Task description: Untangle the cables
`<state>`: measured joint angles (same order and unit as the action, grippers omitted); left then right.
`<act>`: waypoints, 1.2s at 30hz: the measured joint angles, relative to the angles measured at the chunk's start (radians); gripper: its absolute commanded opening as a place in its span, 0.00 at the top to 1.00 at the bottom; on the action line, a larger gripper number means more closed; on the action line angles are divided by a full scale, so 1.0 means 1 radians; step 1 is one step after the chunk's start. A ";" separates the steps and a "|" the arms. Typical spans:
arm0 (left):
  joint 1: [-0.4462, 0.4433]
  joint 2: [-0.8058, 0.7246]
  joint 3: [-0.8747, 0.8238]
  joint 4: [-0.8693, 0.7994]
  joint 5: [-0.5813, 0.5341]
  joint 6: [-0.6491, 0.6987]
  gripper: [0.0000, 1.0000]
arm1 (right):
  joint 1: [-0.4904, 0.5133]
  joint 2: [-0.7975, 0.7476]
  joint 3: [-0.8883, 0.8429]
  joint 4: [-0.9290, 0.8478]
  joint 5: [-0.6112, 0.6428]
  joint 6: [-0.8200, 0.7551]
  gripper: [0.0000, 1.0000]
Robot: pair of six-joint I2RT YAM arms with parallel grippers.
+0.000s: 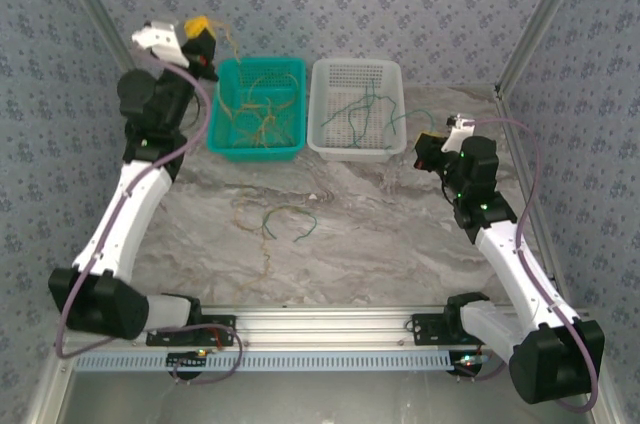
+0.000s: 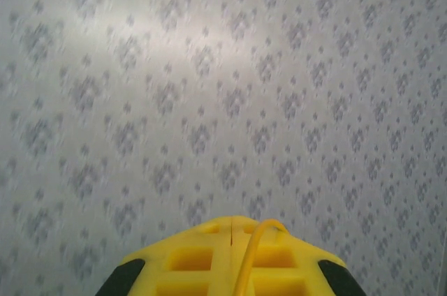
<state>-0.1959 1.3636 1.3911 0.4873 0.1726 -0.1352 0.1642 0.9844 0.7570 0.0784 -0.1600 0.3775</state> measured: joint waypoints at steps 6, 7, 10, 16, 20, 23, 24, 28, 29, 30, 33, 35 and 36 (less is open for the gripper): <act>0.043 0.298 0.312 0.040 0.093 0.029 1.00 | 0.000 0.000 -0.022 -0.001 0.001 0.000 1.00; 0.056 0.356 0.352 0.043 0.107 0.025 1.00 | 0.000 0.000 -0.023 -0.001 0.003 0.000 1.00; 0.085 0.504 0.423 0.043 0.139 0.011 1.00 | 0.000 0.000 -0.023 -0.002 0.005 0.000 1.00; 0.103 0.720 0.450 0.000 0.156 0.018 0.99 | 0.004 -0.010 -0.023 -0.019 0.003 -0.004 1.00; 0.090 0.766 0.419 -0.043 0.149 0.055 0.98 | 0.016 -0.019 -0.019 -0.043 0.002 -0.019 1.00; 0.060 0.761 0.330 -0.027 0.111 0.101 0.99 | 0.028 -0.019 -0.012 -0.053 -0.002 -0.029 1.00; 0.048 0.759 0.299 -0.025 0.096 0.114 0.99 | 0.032 -0.017 -0.008 -0.054 -0.004 -0.031 1.00; -0.026 0.760 0.182 -0.086 0.006 0.171 1.00 | 0.054 0.004 0.032 -0.059 -0.005 -0.046 1.00; -0.044 0.766 0.176 -0.117 -0.013 0.175 1.00 | 0.063 0.013 0.047 -0.061 -0.006 -0.051 1.00; -0.057 0.771 0.176 -0.137 -0.026 0.177 1.00 | 0.069 0.021 0.058 -0.062 -0.006 -0.055 1.00; -0.076 0.787 0.176 -0.180 -0.077 0.175 0.97 | 0.097 0.059 0.104 -0.068 -0.013 -0.068 1.00; -0.071 0.799 0.178 -0.195 -0.109 0.169 0.73 | 0.113 0.092 0.141 -0.069 -0.020 -0.076 1.00; -0.066 0.805 0.180 -0.204 -0.119 0.160 0.60 | 0.118 0.104 0.157 -0.073 -0.023 -0.079 1.00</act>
<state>-0.2623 2.1681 1.5707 0.2836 0.0536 0.0250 0.2825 1.0885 0.9142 0.0055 -0.1833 0.2985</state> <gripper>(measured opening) 0.180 0.067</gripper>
